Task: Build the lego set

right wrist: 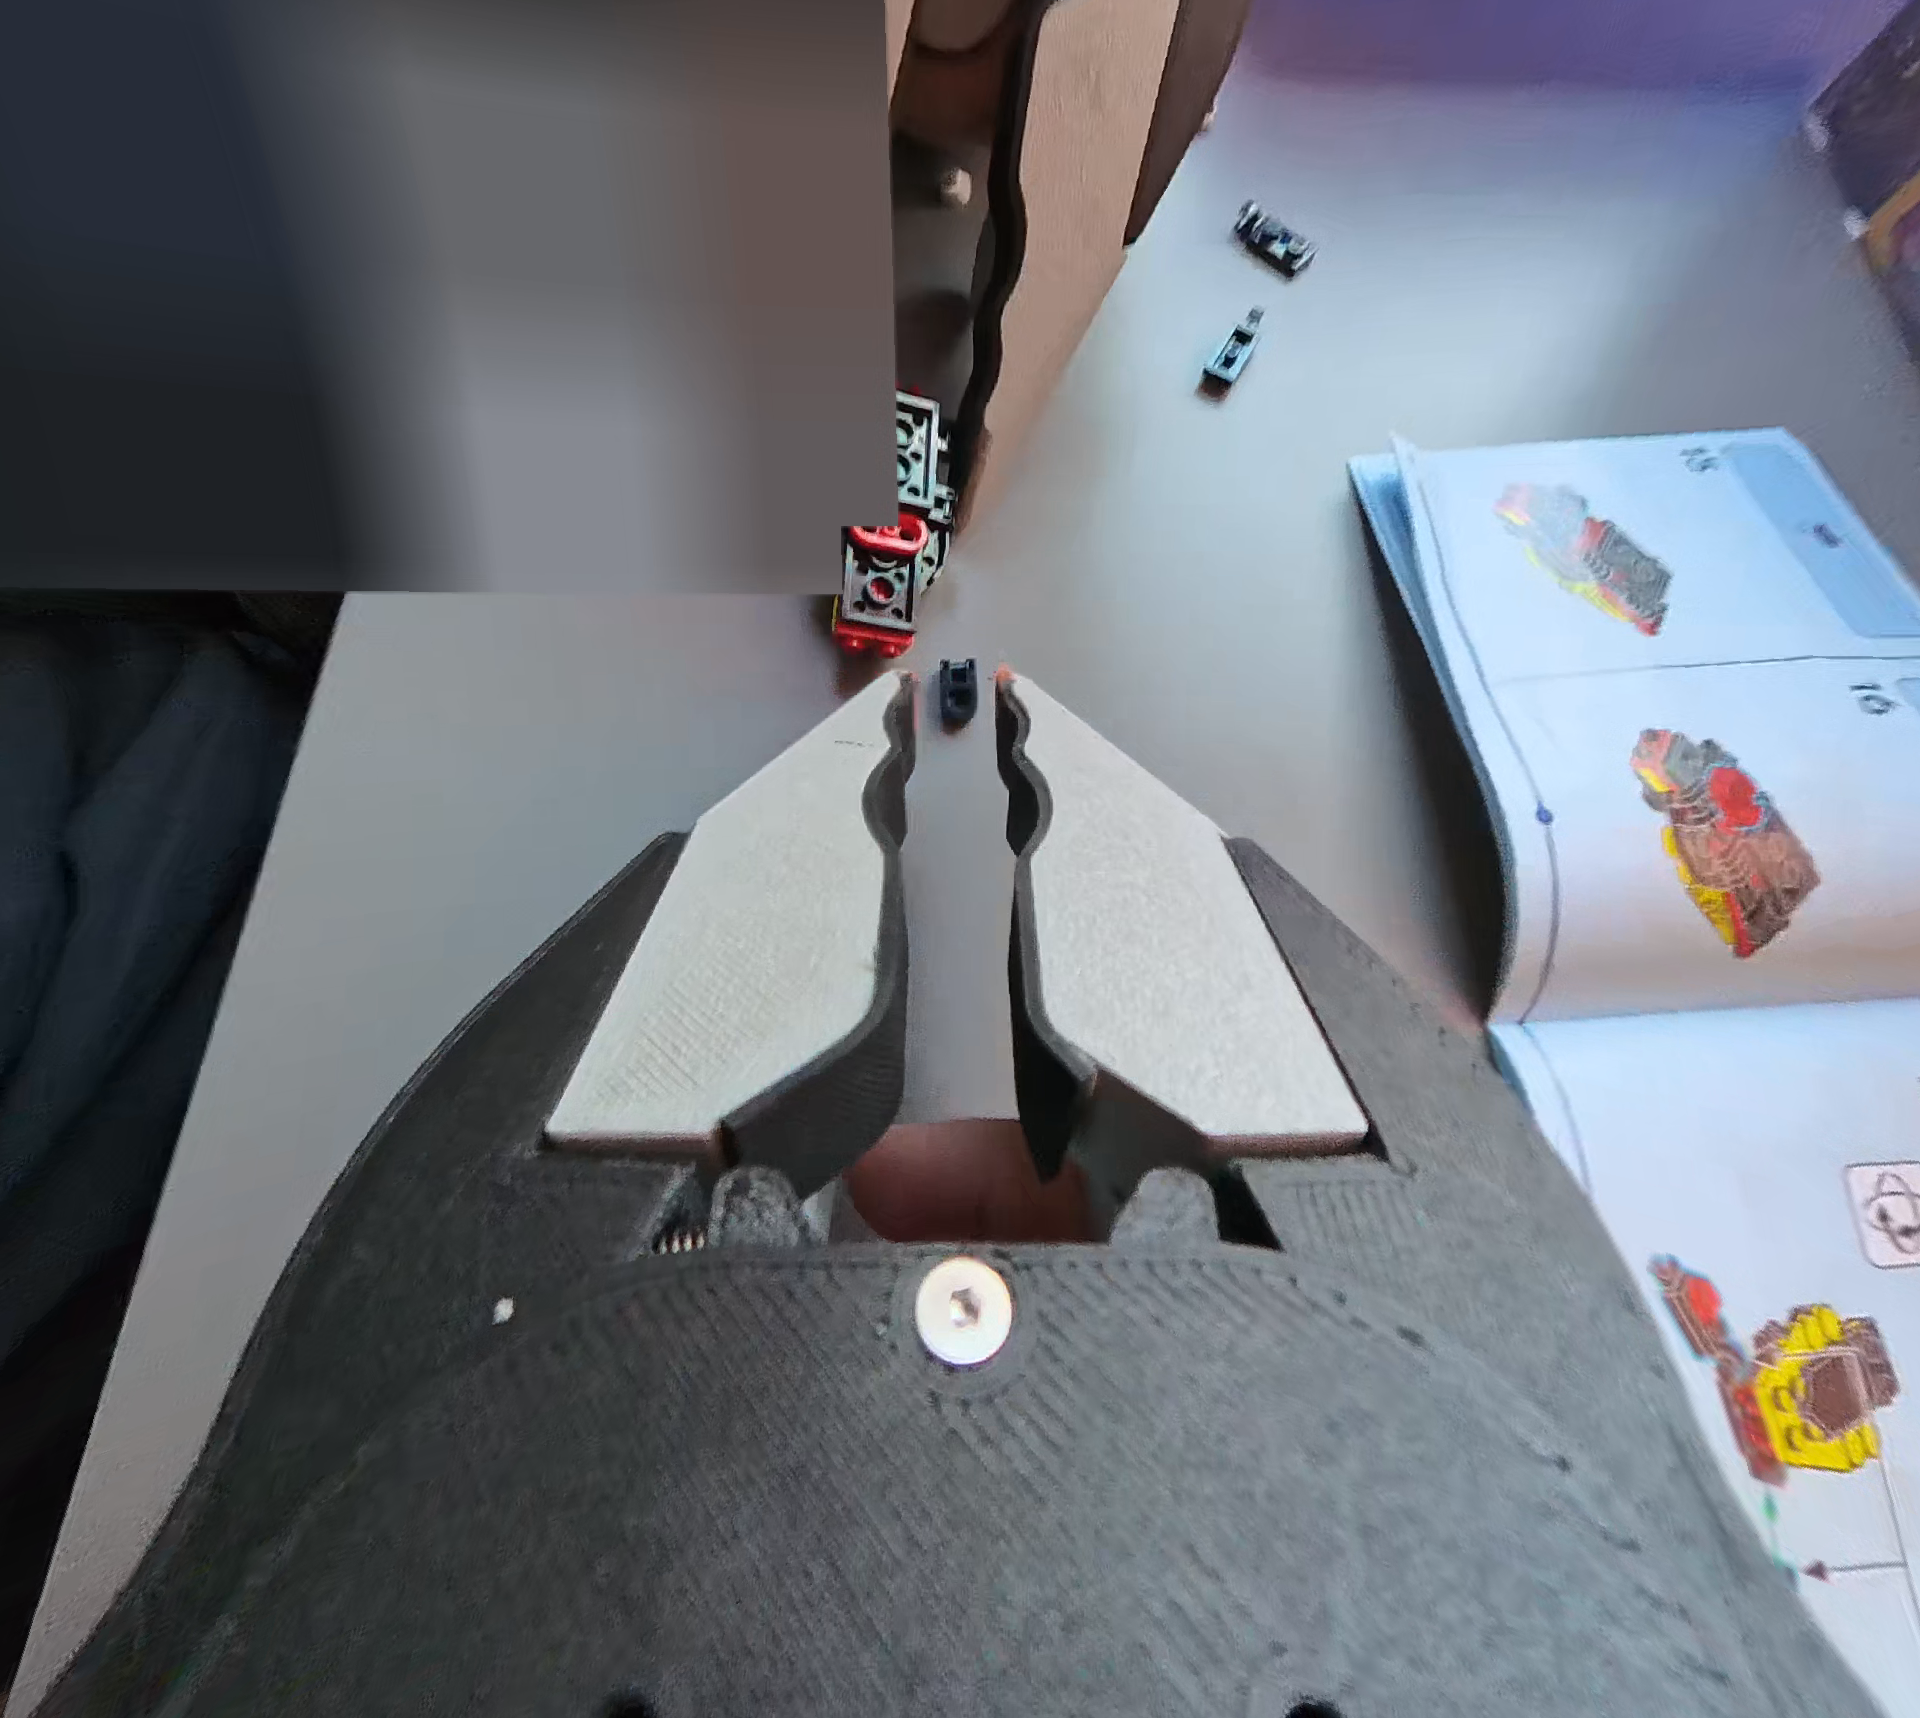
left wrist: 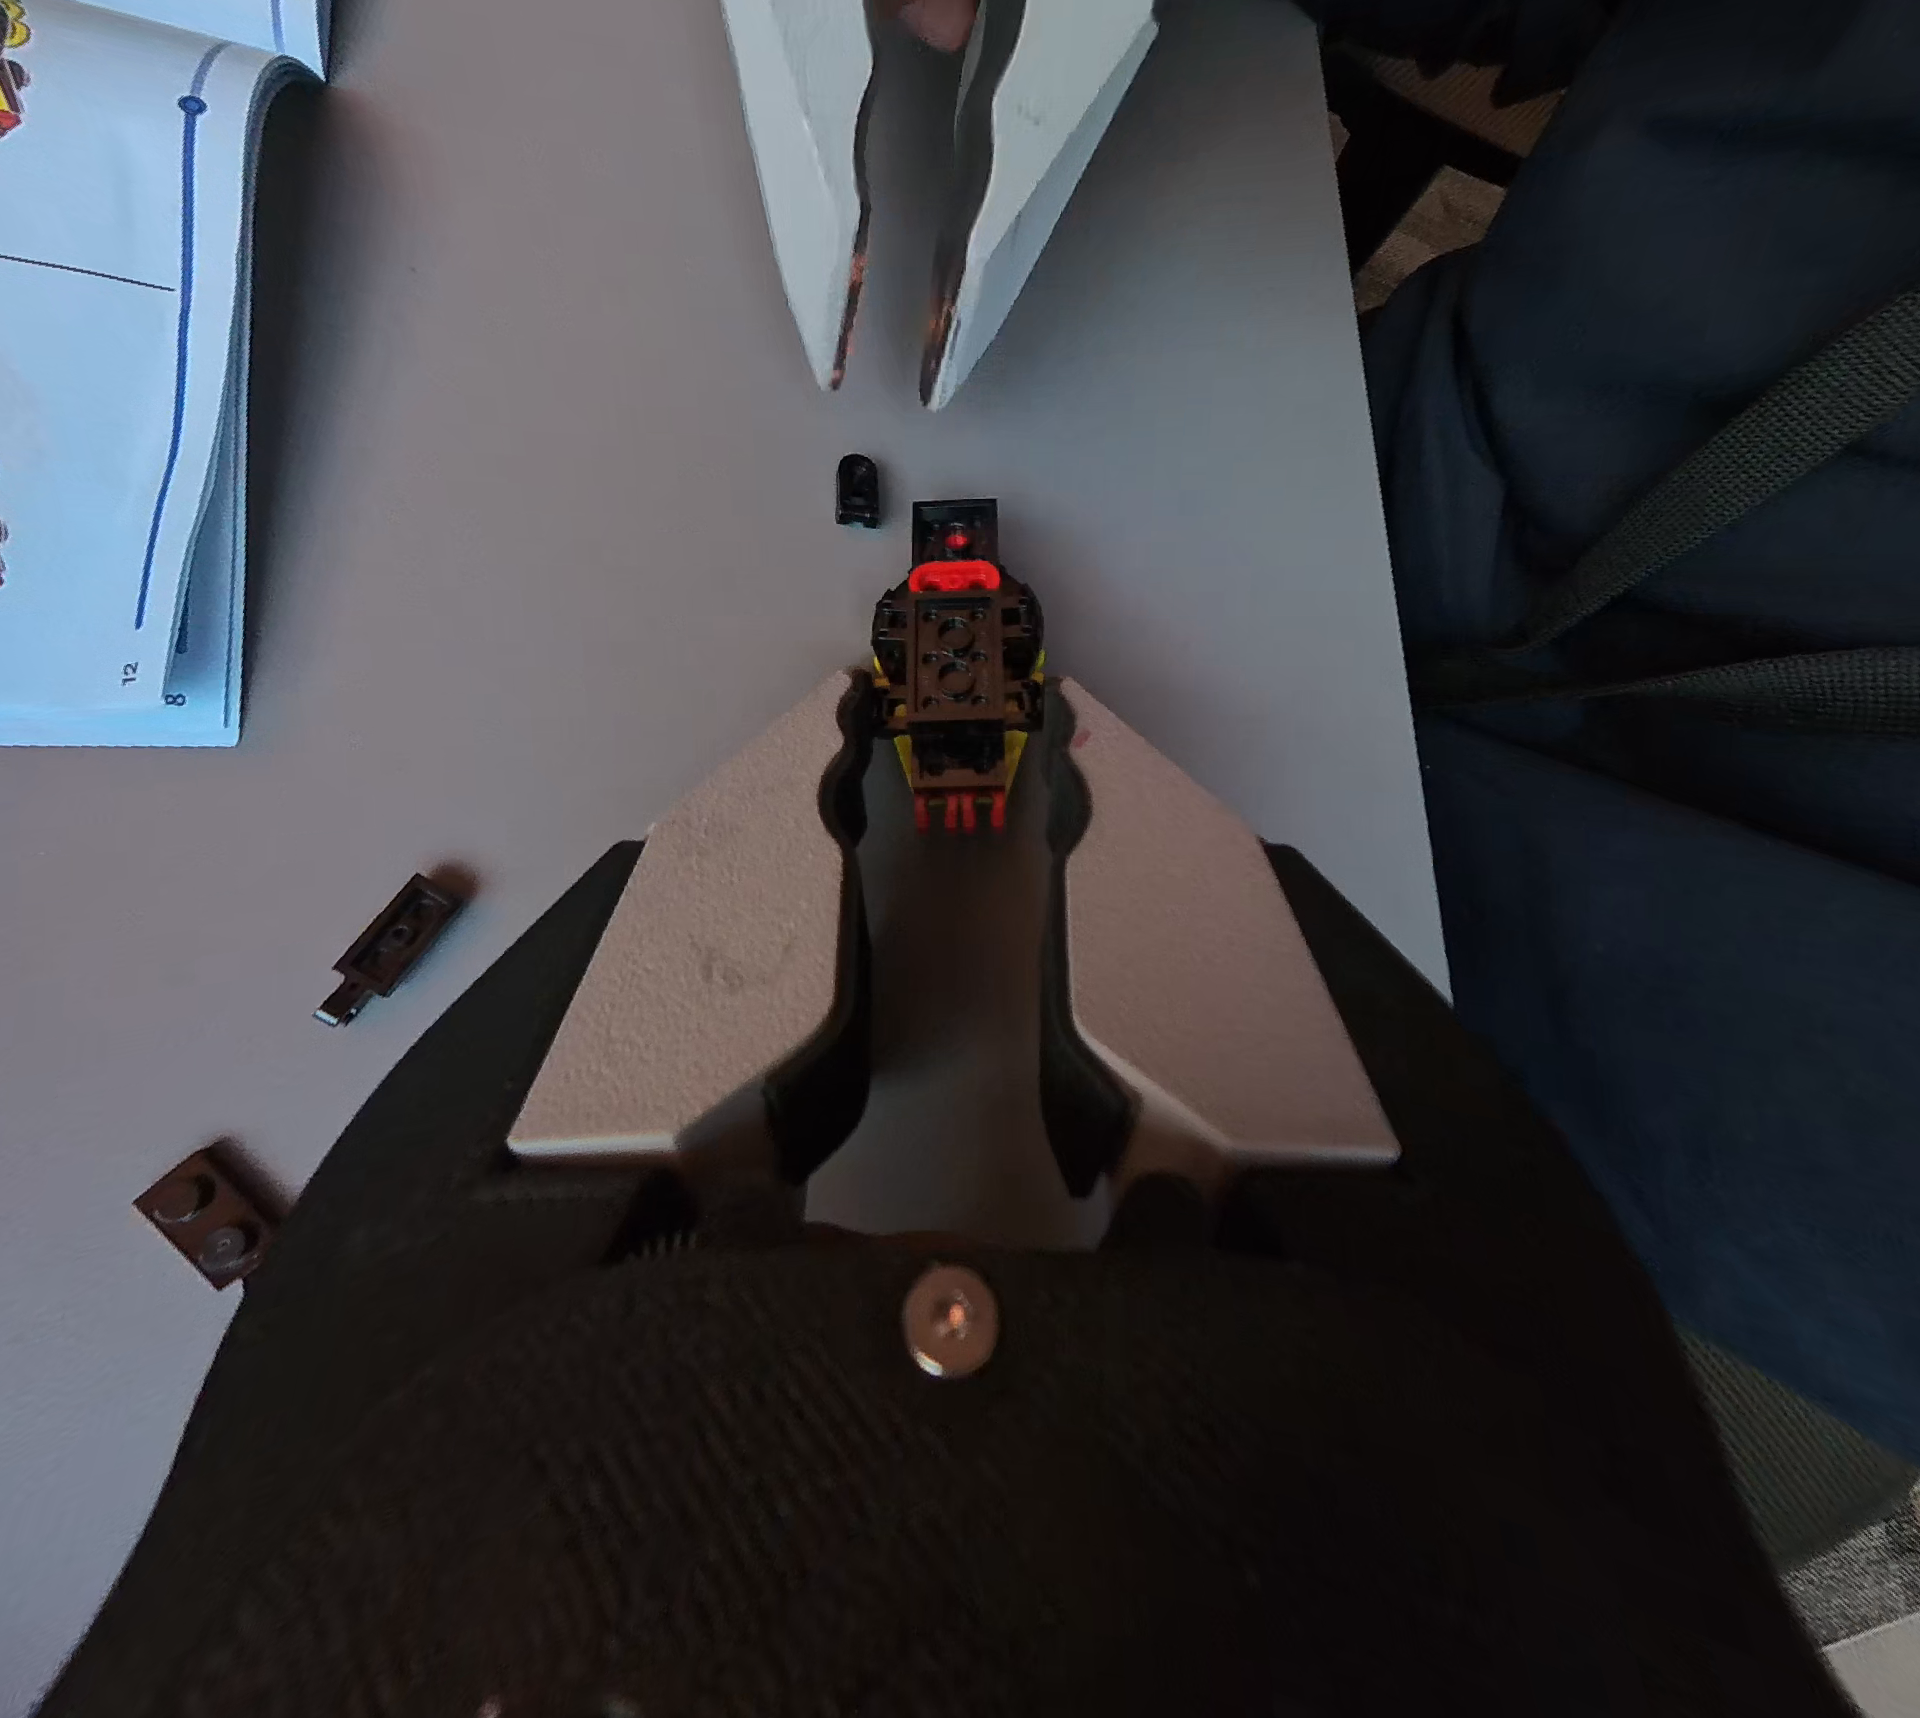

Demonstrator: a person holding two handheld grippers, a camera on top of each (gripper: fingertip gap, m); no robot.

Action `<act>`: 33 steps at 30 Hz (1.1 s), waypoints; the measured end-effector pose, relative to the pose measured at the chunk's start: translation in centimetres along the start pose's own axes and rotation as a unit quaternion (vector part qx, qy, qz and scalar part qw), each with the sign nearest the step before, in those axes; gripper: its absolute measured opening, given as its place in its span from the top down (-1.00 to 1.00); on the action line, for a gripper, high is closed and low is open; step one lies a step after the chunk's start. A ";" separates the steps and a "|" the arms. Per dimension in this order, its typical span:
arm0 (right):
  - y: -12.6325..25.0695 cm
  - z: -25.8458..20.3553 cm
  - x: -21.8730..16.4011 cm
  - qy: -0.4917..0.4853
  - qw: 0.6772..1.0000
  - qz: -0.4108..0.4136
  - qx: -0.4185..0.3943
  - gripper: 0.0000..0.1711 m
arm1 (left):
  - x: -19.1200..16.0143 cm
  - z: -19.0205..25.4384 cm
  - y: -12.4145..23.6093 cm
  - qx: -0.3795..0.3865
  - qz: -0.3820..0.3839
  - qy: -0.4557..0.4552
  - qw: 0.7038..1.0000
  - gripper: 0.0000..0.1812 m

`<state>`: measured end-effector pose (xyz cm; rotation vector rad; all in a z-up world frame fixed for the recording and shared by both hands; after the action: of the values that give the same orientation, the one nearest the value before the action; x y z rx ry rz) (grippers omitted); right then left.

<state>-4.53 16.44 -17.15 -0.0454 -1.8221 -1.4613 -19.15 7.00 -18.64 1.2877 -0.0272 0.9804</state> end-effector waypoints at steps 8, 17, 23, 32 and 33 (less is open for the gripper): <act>-1.8 -0.2 0.1 0.022 0.998 -0.042 -0.030 0.94 | 0.0 0.2 0.0 0.006 -0.003 -0.009 1.000 0.67; -1.1 0.5 0.2 -0.039 0.999 -0.011 0.002 0.95 | 0.3 0.2 -0.2 0.051 -0.005 -0.018 0.999 0.67; -0.6 0.9 0.9 -0.102 0.994 0.001 0.031 0.95 | 0.6 -0.1 -0.3 0.095 0.000 -0.008 0.995 0.67; -0.8 1.4 1.9 -0.220 0.975 -0.037 0.003 0.95 | 1.4 0.0 -0.9 0.164 -0.002 -0.010 0.986 0.67; -0.7 1.3 1.9 -0.224 0.974 -0.038 0.003 0.95 | 1.4 -0.1 -0.9 0.163 -0.001 -0.007 0.987 0.67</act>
<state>-6.95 16.49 -16.66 -0.3295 -2.2072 -1.5905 -17.78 7.91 -18.63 1.5925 0.1288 1.0023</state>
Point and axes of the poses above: each gripper's, where its closed fingertips meet, y back along the fingers, x out of its top, z = x × y across the jaws, the point moved 9 cm from there along y, back along the fingers, and after that the axes turned 15 degrees about -z, right-handed, at the moved point
